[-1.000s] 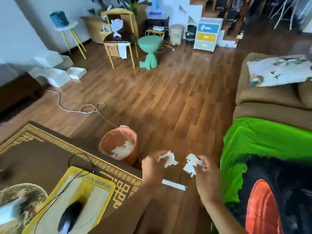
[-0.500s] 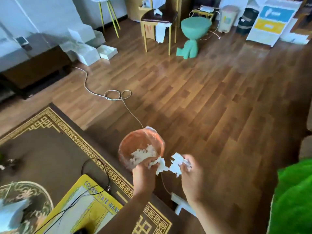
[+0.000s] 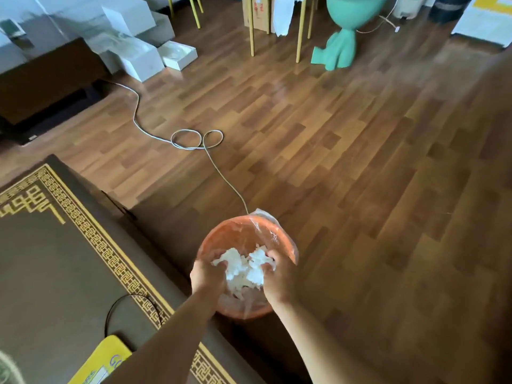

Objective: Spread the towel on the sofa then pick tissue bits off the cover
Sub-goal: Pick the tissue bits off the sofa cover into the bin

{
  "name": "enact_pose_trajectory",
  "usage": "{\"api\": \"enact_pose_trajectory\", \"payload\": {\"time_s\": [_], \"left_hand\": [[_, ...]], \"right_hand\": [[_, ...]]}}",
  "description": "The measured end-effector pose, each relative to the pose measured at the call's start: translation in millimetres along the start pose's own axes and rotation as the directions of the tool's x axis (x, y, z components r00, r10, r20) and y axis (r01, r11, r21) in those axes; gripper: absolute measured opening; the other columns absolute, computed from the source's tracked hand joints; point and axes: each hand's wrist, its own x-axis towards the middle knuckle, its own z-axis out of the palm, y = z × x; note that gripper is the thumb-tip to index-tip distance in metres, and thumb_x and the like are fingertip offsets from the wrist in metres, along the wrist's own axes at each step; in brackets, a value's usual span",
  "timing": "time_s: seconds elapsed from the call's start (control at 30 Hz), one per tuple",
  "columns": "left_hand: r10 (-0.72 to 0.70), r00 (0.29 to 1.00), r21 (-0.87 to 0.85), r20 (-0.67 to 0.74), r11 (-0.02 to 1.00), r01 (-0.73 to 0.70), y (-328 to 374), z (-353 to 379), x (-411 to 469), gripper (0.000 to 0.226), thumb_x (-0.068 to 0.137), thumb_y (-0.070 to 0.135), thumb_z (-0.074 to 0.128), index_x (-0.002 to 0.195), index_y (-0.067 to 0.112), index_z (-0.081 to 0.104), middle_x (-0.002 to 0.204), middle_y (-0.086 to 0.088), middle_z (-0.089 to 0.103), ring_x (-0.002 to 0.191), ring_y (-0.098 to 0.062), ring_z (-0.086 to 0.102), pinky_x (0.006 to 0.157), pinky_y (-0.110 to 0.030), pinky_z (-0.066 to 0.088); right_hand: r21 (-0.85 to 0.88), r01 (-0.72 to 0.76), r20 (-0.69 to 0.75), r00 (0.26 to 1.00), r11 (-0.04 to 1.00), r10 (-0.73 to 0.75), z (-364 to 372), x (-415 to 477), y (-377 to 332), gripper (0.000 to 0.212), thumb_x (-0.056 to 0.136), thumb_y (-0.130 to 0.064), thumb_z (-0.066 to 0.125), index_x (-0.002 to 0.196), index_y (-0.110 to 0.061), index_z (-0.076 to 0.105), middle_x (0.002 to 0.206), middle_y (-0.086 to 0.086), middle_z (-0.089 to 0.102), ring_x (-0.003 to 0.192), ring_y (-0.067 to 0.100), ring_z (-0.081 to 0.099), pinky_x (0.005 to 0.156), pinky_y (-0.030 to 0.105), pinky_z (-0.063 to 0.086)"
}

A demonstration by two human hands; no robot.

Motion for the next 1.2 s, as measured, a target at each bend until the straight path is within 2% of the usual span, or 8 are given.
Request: {"api": "enact_pose_trajectory", "payload": {"time_s": [0.2, 0.4, 0.6, 0.73, 0.9, 1.07, 1.13, 1.2], "left_hand": [[-0.078, 0.996, 0.0, 0.031, 0.997, 0.078, -21.3, 26.0, 43.3, 0.023, 0.086, 0.011, 0.057, 0.102, 0.023, 0.067, 0.092, -0.003, 0.067, 0.066, -0.013, 0.061, 0.044, -0.017, 0.043], [-0.21, 0.958, -0.073, 0.195, 0.971, 0.227, -32.9, 40.7, 48.3, 0.022, 0.089, 0.012, 0.059, 0.109, 0.019, 0.063, 0.11, -0.003, 0.062, 0.082, -0.018, 0.06, 0.067, -0.03, 0.055], [-0.236, 0.953, -0.058, 0.189, 0.966, 0.251, -27.2, 36.2, 38.4, 0.027, 0.092, 0.014, 0.053, 0.117, 0.021, 0.061, 0.123, -0.006, 0.059, 0.073, -0.013, 0.057, 0.059, -0.028, 0.054], [-0.166, 0.971, -0.033, 0.174, 0.984, 0.174, -11.8, 35.3, 24.3, 0.028, 0.092, 0.014, 0.051, 0.116, 0.022, 0.063, 0.115, -0.005, 0.063, 0.077, -0.017, 0.063, 0.073, -0.035, 0.059], [-0.07, 0.99, -0.003, 0.125, 0.997, 0.071, 21.9, 40.1, -15.3, 0.024, 0.093, 0.017, 0.05, 0.111, 0.02, 0.065, 0.117, -0.004, 0.065, 0.102, -0.023, 0.061, 0.088, -0.036, 0.052], [0.164, 0.961, -0.041, 0.222, 0.986, -0.159, 65.8, 51.2, -106.4, 0.016, 0.092, 0.017, 0.052, 0.093, 0.015, 0.068, 0.081, 0.001, 0.068, 0.077, -0.017, 0.064, 0.062, -0.021, 0.052], [0.246, 0.913, -0.043, 0.326, 0.968, -0.246, 81.1, 64.7, -158.4, 0.015, 0.09, 0.013, 0.053, 0.088, 0.018, 0.067, 0.084, -0.006, 0.069, 0.085, -0.028, 0.065, 0.079, -0.041, 0.054], [0.278, 0.868, -0.079, 0.412, 0.96, -0.269, 92.4, 75.9, -209.0, 0.019, 0.088, 0.006, 0.053, 0.087, 0.019, 0.067, 0.092, -0.014, 0.07, 0.091, -0.033, 0.065, 0.091, -0.051, 0.05]], "right_hand": [[-0.065, -0.11, 0.094, 0.989, 0.992, 0.116, 41.2, 22.2, 34.9, 0.033, 0.093, -0.01, 0.046, 0.125, -0.015, 0.054, 0.132, 0.004, 0.057, 0.124, 0.02, 0.049, 0.107, 0.031, 0.037], [-0.01, -0.176, 0.203, 0.964, 0.984, 0.174, 52.4, 20.0, 51.4, 0.045, 0.094, -0.002, 0.038, 0.133, -0.022, 0.045, 0.142, 0.001, 0.045, 0.131, 0.02, 0.041, 0.11, 0.032, 0.036], [0.043, -0.186, 0.228, 0.958, 0.982, 0.172, 36.3, 10.7, 48.0, 0.051, 0.093, 0.004, 0.033, 0.136, -0.023, 0.04, 0.146, 0.001, 0.039, 0.135, 0.017, 0.034, 0.111, 0.028, 0.028], [0.042, -0.14, 0.205, 0.97, 0.989, 0.129, 17.7, 2.4, 36.6, 0.046, 0.095, -0.003, 0.037, 0.136, -0.024, 0.041, 0.145, 0.0, 0.039, 0.136, 0.017, 0.032, 0.115, 0.033, 0.027], [0.113, -0.057, 0.146, 0.988, 0.992, 0.04, -19.3, -19.5, 14.7, 0.042, 0.096, -0.01, 0.042, 0.137, -0.018, 0.039, 0.145, 0.002, 0.041, 0.135, 0.016, 0.037, 0.113, 0.036, 0.033], [0.384, -0.029, -0.005, 0.999, 0.923, 0.033, -97.1, -83.9, -14.3, 0.035, 0.096, -0.027, 0.04, 0.129, -0.018, 0.05, 0.126, -0.003, 0.06, 0.119, 0.004, 0.052, 0.105, 0.027, 0.042], [0.395, -0.031, -0.116, 0.99, 0.918, 0.083, -139.2, -120.0, -7.7, 0.036, 0.096, -0.03, 0.04, 0.128, -0.016, 0.051, 0.119, -0.012, 0.062, 0.111, -0.011, 0.051, 0.096, 0.006, 0.036], [0.364, -0.065, -0.218, 0.964, 0.929, 0.153, -176.9, -156.6, -3.7, 0.038, 0.097, -0.027, 0.04, 0.134, -0.02, 0.044, 0.132, -0.008, 0.056, 0.119, -0.003, 0.049, 0.095, 0.005, 0.033]]}}
